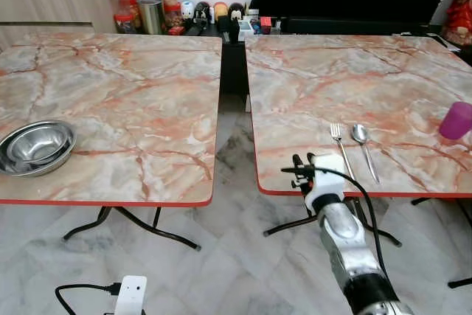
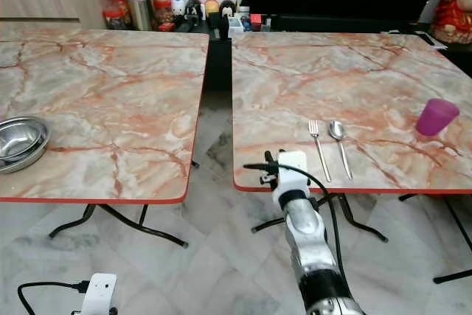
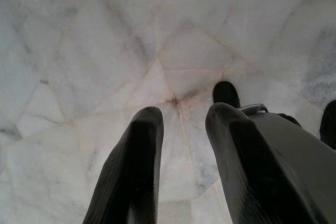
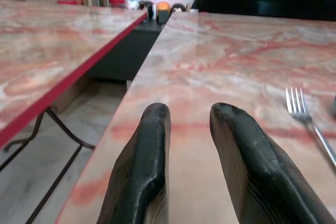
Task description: Setting the table
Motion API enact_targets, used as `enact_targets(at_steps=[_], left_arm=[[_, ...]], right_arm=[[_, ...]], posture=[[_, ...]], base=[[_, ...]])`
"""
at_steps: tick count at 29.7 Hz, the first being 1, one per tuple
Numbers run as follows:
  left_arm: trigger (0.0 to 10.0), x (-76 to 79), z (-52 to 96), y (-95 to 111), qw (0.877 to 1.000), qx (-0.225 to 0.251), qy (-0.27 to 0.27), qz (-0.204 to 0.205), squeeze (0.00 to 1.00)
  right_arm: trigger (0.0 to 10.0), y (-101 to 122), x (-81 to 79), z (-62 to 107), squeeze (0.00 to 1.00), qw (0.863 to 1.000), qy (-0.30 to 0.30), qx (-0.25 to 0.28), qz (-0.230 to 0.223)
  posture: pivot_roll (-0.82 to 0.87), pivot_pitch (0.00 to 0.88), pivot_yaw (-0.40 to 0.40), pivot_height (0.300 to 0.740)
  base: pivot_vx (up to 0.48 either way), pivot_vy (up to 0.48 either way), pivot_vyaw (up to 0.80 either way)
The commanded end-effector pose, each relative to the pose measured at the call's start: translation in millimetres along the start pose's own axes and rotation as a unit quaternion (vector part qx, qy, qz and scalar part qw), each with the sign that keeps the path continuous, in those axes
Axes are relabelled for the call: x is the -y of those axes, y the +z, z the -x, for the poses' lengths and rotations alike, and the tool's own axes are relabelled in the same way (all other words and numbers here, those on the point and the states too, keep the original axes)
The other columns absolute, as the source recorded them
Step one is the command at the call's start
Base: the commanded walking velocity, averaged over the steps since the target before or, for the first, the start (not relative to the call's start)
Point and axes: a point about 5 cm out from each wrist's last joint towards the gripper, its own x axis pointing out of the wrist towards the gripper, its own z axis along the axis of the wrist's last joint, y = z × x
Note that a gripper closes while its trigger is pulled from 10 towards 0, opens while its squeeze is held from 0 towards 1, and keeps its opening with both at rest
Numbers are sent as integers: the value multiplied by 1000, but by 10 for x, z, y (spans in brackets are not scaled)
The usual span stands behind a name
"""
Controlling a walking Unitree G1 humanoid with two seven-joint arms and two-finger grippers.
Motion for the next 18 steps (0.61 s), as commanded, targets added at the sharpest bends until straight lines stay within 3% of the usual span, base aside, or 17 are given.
enact_targets(at_steps=[1, 12, 18], left_arm=[[10000, 2, -3, 18, 1000, 1, 4, -6, 0], [10000, -21, 0, -14, 1000, -4, 8, -3, 0], [10000, -30, -3, 21, 1000, 6, 6, 0, 0]], right_arm=[[10000, -28, 25, -15, 0, 1000, -9, -14, -4], [10000, -11, -46, -51, 0, 1000, -2, -12, -10], [10000, -36, -54, -37, 0, 1000, -3, -15, -16]], posture=[[-79, 0, -29, 736], [-75, 0, -29, 736], [-75, 0, -30, 736]], base=[[0, -390, 0], [0, -388, 0], [0, 0, 0]])
